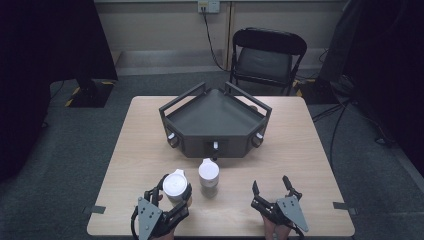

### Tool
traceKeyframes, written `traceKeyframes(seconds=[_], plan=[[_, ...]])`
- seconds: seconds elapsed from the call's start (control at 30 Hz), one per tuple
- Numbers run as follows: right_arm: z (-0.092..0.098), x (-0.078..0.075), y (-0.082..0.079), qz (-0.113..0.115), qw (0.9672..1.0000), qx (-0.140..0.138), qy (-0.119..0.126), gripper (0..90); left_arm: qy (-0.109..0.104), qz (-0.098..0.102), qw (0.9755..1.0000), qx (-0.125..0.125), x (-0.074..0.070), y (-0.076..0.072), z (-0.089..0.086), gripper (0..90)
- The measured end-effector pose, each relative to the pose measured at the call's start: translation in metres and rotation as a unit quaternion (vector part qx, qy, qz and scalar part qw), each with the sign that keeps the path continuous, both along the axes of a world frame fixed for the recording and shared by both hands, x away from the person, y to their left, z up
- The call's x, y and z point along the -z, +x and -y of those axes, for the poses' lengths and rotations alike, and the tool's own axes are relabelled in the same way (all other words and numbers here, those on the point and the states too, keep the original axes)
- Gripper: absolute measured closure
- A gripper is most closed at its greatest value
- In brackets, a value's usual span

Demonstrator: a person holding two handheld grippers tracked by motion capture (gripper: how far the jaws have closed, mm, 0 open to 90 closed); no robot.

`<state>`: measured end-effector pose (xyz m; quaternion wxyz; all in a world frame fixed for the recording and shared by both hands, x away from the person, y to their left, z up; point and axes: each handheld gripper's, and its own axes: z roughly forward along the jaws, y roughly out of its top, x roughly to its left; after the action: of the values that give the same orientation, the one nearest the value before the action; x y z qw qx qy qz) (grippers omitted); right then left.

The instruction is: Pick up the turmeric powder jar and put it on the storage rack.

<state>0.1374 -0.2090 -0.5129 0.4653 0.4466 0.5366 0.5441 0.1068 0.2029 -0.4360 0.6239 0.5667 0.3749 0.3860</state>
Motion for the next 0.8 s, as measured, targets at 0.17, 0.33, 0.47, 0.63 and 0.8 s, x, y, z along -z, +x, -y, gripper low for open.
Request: traceKeyframes(seconds=[0.17,0.33,0.47,0.63,0.8], plan=[[0.000,0.000,0.000,0.000,1.0000,0.000,0.000,2.0,-0.002,0.003,1.0000,0.004,-0.005,0.004,0.001,31.0],[0.000,0.000,0.000,0.000,1.0000,0.000,0.000,2.0,0.000,0.004,1.0000,0.006,-0.011,0.010,0.001,30.9],[0.000,0.000,0.000,0.000,1.0000,0.000,0.000,2.0,-0.003,0.005,1.0000,0.007,-0.014,0.015,0.001,31.0],[0.000,0.000,0.000,0.000,1.0000,0.000,0.000,2.0,-0.003,0.000,1.0000,0.007,-0.014,0.023,0.003,31.0],[0.000,0.000,0.000,0.000,1.0000,0.000,0.000,2.0,-0.005,-0.005,1.0000,0.005,-0.014,0.030,0.002,31.0]])
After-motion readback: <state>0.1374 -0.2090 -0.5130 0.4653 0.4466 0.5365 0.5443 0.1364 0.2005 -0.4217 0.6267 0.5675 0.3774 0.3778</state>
